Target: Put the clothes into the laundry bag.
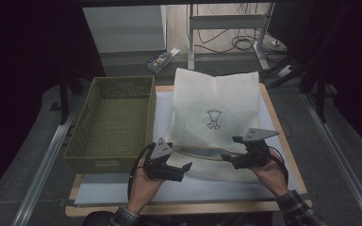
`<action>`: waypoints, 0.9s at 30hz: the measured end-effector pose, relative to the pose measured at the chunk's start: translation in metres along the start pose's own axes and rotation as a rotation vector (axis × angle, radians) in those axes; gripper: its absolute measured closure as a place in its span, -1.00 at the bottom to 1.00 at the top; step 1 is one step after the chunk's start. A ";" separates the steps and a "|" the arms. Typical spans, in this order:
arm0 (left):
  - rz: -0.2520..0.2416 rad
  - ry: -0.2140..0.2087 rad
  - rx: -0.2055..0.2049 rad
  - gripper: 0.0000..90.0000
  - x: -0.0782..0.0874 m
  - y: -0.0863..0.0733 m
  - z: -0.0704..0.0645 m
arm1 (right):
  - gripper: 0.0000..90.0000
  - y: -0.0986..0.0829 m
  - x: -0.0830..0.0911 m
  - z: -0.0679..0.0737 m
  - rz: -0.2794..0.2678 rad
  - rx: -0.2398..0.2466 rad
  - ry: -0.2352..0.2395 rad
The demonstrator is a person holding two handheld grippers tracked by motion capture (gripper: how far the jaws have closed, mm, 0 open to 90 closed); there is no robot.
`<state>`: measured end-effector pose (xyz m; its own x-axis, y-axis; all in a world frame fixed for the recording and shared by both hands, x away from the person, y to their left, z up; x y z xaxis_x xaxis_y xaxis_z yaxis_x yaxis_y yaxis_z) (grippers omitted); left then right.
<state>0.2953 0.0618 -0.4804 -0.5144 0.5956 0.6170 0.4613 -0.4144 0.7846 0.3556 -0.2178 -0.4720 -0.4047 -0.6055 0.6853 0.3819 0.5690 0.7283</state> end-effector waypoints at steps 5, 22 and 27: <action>-0.008 -0.002 0.002 -0.90 0.003 -0.004 -0.003 | -0.75 -0.004 0.003 0.002 -0.002 0.006 0.000; -0.008 0.028 -0.021 -0.90 0.019 -0.027 -0.009 | -0.89 -0.024 0.024 0.007 -0.029 -0.005 -0.025; -0.015 0.050 -0.012 -0.90 0.028 -0.036 -0.008 | -0.93 -0.033 0.030 0.008 -0.036 -0.006 -0.039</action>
<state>0.2585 0.0877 -0.4904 -0.5567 0.5670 0.6071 0.4448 -0.4138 0.7943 0.3239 -0.2504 -0.4751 -0.4501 -0.6034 0.6583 0.3711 0.5441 0.7525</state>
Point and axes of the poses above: each handheld gripper's, and its own axes: x roughly backward along the jaws, y roughly out of its top, z roughly to its left, the point moved 3 cm from there along -x, roughly forward along the jaws, and after that the axes turned 9 degrees about z, right-handed, at the moved point
